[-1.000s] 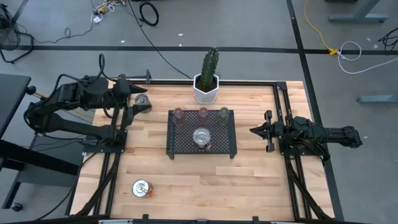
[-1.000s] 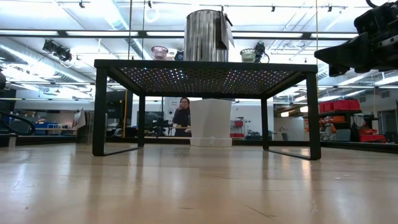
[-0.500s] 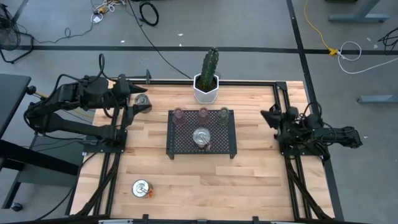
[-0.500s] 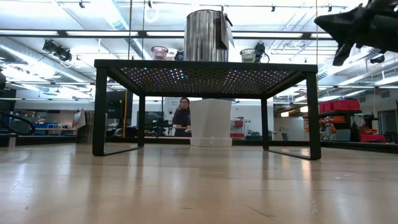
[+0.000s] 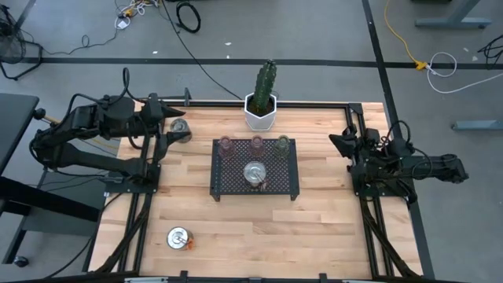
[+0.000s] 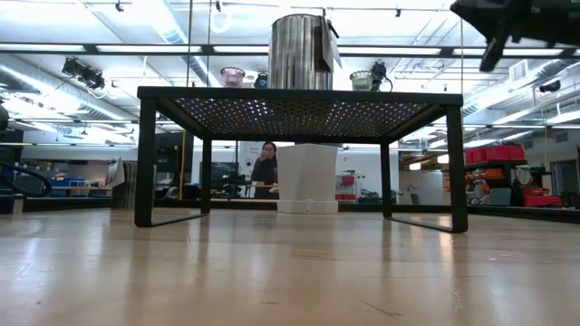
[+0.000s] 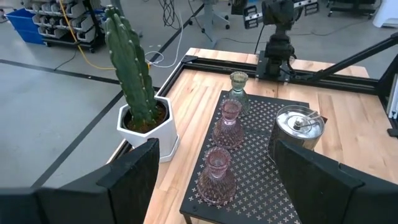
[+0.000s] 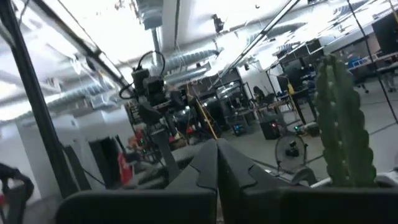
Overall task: Pick & Place candle stick holders
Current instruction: Adjust the silver scented candle on the shelf
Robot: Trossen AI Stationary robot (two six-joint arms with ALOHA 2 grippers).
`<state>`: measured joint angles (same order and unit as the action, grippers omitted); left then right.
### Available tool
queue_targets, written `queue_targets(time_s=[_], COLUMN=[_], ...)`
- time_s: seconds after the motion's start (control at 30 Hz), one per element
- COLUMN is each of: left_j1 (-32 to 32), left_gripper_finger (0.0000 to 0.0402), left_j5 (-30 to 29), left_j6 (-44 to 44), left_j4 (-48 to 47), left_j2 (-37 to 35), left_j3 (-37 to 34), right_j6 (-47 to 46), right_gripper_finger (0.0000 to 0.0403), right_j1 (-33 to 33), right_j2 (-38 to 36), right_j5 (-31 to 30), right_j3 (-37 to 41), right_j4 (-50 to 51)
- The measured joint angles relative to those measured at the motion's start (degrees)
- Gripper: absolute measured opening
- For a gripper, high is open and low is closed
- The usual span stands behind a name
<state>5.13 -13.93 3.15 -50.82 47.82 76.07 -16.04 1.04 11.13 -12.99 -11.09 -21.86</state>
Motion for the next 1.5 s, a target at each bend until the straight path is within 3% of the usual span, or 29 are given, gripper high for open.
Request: queue_targets(time_s=[0.43, 0.7, 0.83, 1.0, 1.2, 1.33, 1.5], left_j1=[0.00, 0.00, 0.00, 0.01, 0.01, 0.00, 0.01], left_gripper_finger=[0.0319, 0.0319, 0.0319, 0.0319, 0.0319, 0.0319, 0.0319], left_j5=[0.02, 0.02, -0.30, -1.00, -1.07, -1.07, -1.07], left_j6=[0.06, 0.45, 0.23, 0.06, 0.07, 0.07, 0.12], left_j4=[-0.01, -0.01, -0.03, -0.01, -0.01, -0.01, -0.03], left_j2=[-0.01, -0.92, -1.86, -3.23, -3.74, -3.74, -3.74], left_j3=[0.00, 0.00, 0.00, 0.02, 0.02, 0.02, 0.02], right_j6=[10.25, 11.64, 14.00, 15.75, 14.36, 15.11, 15.21], right_gripper_finger=[0.0001, 0.0001, 0.0001, 0.0002, 0.0002, 0.0022, 0.0086], right_j1=[-0.01, -0.04, -0.04, -0.04, -0.04, -0.53, -0.85], right_j2=[21.76, 33.66, 38.75, 44.03, 48.43, 50.20, 51.61], right_j5=[7.15, 8.32, 12.71, 18.11, 18.58, 18.58, 18.49], right_j3=[-20.31, -37.19, -44.19, -50.52, -55.35, -56.97, -57.64], right_j4=[0.66, 10.73, 11.96, 12.23, 12.17, 12.59, 13.58])
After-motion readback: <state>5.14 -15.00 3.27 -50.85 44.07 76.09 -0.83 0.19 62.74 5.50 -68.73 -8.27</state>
